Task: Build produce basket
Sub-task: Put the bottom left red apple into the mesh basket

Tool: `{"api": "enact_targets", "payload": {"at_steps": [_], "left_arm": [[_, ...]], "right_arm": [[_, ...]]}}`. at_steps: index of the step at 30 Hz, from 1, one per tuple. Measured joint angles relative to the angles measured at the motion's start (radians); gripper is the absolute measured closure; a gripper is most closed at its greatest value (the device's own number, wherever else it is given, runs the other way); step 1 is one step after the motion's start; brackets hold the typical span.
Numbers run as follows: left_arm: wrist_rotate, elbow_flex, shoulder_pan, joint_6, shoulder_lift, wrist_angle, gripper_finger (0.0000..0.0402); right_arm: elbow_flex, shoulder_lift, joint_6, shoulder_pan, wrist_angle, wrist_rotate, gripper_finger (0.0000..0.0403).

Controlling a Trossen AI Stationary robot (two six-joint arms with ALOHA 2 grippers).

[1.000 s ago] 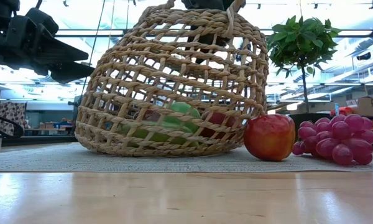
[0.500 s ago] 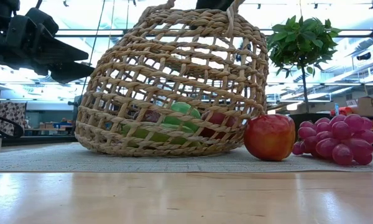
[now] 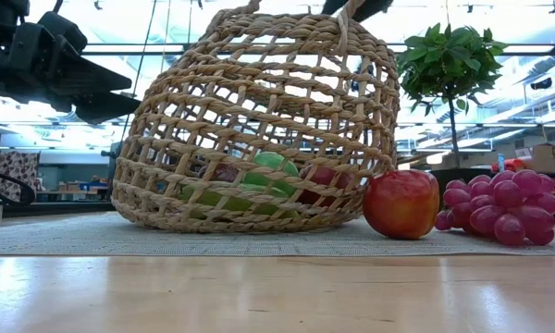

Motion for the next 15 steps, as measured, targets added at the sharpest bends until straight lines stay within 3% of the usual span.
{"api": "enact_targets", "payload": {"at_steps": [15], "left_arm": [[0.000, 0.000, 0.000, 0.000, 0.000, 0.000, 0.0008]], "right_arm": [[-0.263, -0.241, 0.110, 0.008, 0.067, 0.038, 0.0007]]}}
